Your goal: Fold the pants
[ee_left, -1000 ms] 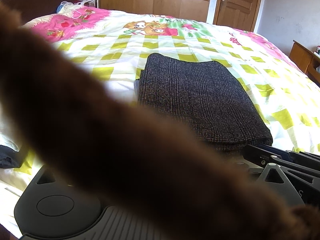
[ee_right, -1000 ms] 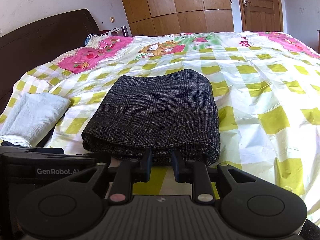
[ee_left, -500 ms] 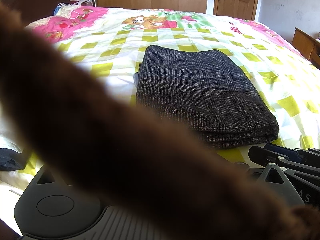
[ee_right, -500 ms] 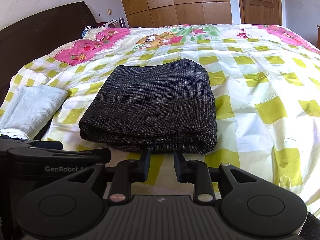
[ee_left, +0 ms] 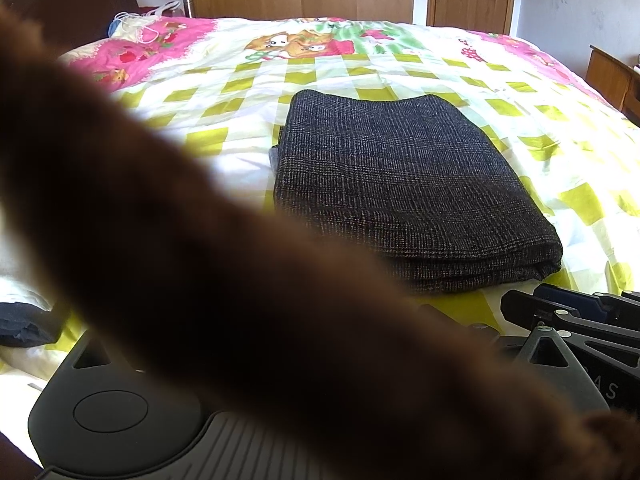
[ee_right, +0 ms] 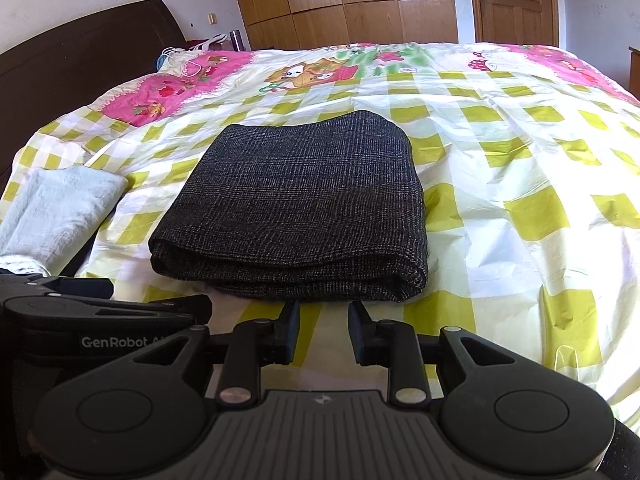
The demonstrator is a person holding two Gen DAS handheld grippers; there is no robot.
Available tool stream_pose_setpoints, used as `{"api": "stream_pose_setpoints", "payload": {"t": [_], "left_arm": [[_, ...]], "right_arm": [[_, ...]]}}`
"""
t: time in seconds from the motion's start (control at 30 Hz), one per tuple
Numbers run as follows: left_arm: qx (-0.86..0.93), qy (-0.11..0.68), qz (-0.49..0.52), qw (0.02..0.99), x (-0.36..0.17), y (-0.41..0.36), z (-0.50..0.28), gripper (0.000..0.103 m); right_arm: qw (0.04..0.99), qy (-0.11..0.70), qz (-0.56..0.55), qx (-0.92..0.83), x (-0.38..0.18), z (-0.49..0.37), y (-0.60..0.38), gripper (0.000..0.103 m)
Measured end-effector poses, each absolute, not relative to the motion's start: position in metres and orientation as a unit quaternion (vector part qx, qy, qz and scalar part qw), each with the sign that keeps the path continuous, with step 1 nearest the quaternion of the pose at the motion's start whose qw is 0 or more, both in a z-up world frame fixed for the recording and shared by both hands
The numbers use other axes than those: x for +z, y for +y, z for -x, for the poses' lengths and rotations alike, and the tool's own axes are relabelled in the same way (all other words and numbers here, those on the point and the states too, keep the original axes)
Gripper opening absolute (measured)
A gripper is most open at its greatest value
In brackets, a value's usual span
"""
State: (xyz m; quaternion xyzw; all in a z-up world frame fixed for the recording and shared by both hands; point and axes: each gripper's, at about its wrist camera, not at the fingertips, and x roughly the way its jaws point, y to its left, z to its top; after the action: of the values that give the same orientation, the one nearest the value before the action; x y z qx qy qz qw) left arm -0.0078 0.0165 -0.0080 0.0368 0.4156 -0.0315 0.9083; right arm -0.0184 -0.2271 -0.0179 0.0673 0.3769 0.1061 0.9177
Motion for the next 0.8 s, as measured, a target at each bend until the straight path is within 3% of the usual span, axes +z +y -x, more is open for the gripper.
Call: {"api": "stream_pose_setpoints", "payload": {"t": [0.8], "left_arm": [[-0.021,0.406,-0.052,0.912,-0.0067,0.0127,0.0107,0.101]], "right_arm": [[0.917,0.380,-0.064,0.105,-0.0188,0.0187,-0.2252,0.041]]}}
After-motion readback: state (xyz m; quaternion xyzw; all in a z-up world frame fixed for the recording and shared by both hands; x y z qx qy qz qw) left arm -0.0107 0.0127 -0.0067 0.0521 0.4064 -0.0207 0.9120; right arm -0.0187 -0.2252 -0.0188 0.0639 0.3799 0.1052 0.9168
